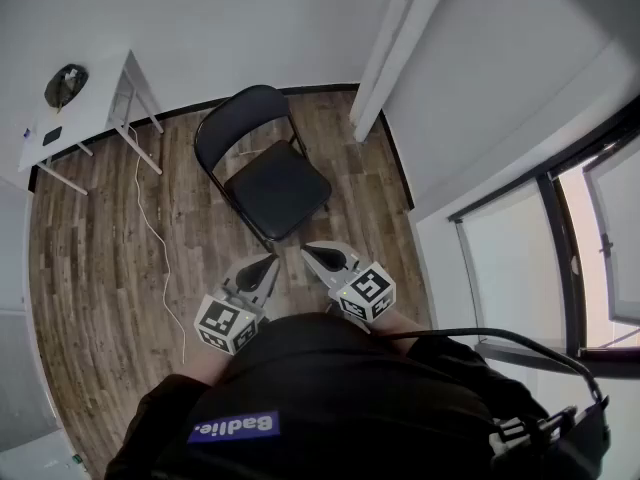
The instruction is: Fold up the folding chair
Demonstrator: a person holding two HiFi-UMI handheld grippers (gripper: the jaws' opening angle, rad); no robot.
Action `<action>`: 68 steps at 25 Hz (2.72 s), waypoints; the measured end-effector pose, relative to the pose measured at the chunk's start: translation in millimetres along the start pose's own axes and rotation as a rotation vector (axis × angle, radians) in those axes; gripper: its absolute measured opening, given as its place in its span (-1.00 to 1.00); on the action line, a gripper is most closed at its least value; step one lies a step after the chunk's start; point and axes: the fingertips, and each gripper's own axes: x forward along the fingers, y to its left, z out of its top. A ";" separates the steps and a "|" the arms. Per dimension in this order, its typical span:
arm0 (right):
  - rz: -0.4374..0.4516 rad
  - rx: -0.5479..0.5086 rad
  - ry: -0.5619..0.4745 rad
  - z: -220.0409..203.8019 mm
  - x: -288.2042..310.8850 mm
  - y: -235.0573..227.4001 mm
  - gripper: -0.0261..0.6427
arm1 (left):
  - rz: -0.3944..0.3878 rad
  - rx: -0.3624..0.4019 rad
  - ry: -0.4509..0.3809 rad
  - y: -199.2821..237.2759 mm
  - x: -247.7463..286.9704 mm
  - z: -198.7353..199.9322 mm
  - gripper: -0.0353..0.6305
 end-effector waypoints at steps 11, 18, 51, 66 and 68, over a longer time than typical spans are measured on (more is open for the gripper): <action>0.013 0.007 -0.007 -2.6 1.4 6.3 -0.92 | 0.001 -0.005 0.006 -0.4 -4.0 -4.7 -0.88; 0.014 0.025 -0.028 -0.7 -6.8 0.8 -0.92 | 0.004 -0.005 0.007 -6.4 0.7 -3.8 -0.88; 0.035 -0.021 -0.018 5.8 13.5 -90.3 -0.92 | 0.113 0.010 -0.003 54.3 67.0 7.3 -0.88; -0.187 0.065 -0.033 41.6 144.3 -140.0 -0.92 | -0.056 0.038 0.030 214.0 85.4 42.6 -0.88; -0.198 0.069 -0.030 42.1 148.3 -147.5 -0.92 | -0.059 0.029 0.034 222.0 91.8 42.9 -0.88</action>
